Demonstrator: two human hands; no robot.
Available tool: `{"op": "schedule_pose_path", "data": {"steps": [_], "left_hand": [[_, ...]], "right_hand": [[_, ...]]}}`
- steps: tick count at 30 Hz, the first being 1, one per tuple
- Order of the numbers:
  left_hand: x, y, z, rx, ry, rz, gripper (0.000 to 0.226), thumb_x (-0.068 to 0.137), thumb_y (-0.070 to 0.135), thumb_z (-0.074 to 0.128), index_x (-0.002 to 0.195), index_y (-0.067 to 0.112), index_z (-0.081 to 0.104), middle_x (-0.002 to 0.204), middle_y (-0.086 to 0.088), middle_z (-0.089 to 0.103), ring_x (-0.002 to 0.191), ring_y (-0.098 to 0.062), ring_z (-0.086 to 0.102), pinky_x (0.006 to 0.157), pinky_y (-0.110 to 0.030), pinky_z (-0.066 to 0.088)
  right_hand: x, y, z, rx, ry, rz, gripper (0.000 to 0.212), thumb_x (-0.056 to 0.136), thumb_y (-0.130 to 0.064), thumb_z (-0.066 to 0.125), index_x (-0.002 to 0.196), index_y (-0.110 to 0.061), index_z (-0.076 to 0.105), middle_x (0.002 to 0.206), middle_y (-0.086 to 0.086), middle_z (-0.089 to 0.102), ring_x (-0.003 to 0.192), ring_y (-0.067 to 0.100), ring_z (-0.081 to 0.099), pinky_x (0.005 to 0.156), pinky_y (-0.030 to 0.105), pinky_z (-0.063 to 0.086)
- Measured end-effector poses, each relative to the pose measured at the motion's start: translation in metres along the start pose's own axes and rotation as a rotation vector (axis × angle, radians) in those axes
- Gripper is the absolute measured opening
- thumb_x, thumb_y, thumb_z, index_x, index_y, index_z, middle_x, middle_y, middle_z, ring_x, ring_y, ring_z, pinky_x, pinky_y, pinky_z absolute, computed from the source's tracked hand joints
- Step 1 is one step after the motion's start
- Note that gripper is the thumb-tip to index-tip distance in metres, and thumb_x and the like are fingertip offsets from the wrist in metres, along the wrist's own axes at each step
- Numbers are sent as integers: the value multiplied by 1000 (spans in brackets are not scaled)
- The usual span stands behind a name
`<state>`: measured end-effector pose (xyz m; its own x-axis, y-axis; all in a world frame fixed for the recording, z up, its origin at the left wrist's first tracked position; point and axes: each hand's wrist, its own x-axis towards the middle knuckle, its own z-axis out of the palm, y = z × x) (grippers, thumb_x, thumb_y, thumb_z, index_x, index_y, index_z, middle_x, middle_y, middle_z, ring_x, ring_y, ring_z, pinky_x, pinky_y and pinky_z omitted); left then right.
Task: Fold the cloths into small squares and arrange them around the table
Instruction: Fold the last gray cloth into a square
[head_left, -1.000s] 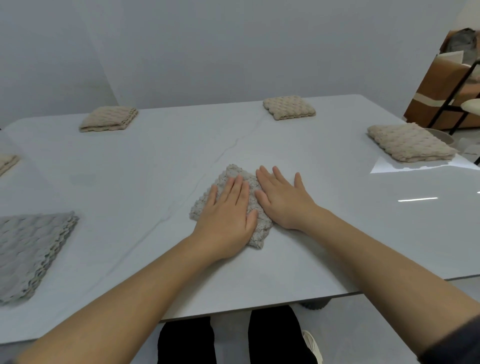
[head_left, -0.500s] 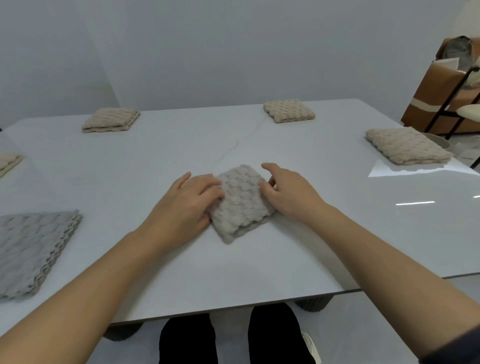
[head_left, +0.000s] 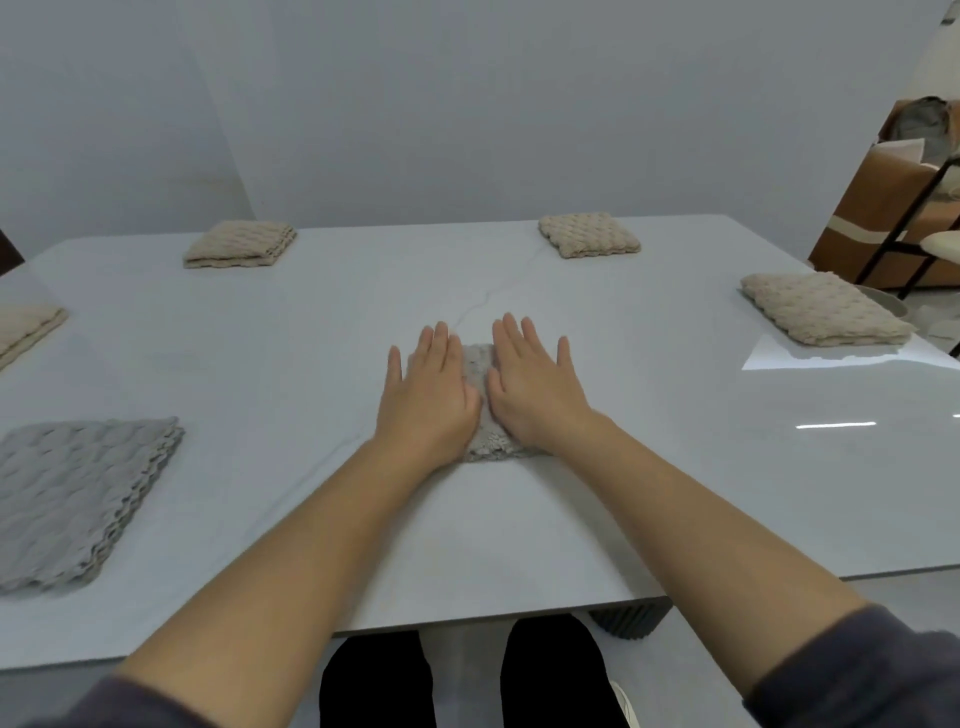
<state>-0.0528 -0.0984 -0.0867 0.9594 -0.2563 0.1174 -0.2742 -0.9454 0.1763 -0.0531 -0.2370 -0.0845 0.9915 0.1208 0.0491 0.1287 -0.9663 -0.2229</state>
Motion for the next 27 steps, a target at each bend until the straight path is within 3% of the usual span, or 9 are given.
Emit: {"op": "schedule_pose_path", "data": {"steps": [7,13,16,20,27], "left_hand": [[5,-8,5,-23,-180,-49,61,101,33,16,155,11,-2,163,-2,-8,149,-14,-9,120,-47,-5],[2,-6,8,-40,-146,-71,60,100,32,16,155,11,-1,163,-1,-8,149,-14,-10,120,-48,-7],[2,-6,8,-38,-168,-67,59,102,34,12,155,12,-2,163,-1,-8,149,-13,-11,119,-49,-8],[4,-10,7,-54,-202,-48,60,101,32,14,155,12,-4,163,0,-10,149,-13,-13,119,-49,-8],[2,-10,9,-45,-174,-52,60,101,31,13,154,11,-6,163,-2,-12,148,-14,-14,119,-48,-9]], "right_hand": [[4,5,10,-25,-94,19,58,104,-34,15,156,-13,2,165,-1,-2,151,16,-5,118,56,-5],[11,0,-3,-134,-143,35,59,103,-35,13,156,-11,3,165,1,-1,151,18,-4,117,57,-9],[12,-8,-7,-159,-79,-57,58,104,-33,15,156,-11,2,165,3,-4,151,19,-5,119,52,-7],[2,-2,-3,-68,-163,-146,56,105,-29,16,157,-13,2,165,1,-3,151,17,-3,121,45,-4],[-3,3,7,-56,-82,-73,56,104,-32,16,157,-18,4,165,-2,-4,151,15,-6,119,53,-7]]}}
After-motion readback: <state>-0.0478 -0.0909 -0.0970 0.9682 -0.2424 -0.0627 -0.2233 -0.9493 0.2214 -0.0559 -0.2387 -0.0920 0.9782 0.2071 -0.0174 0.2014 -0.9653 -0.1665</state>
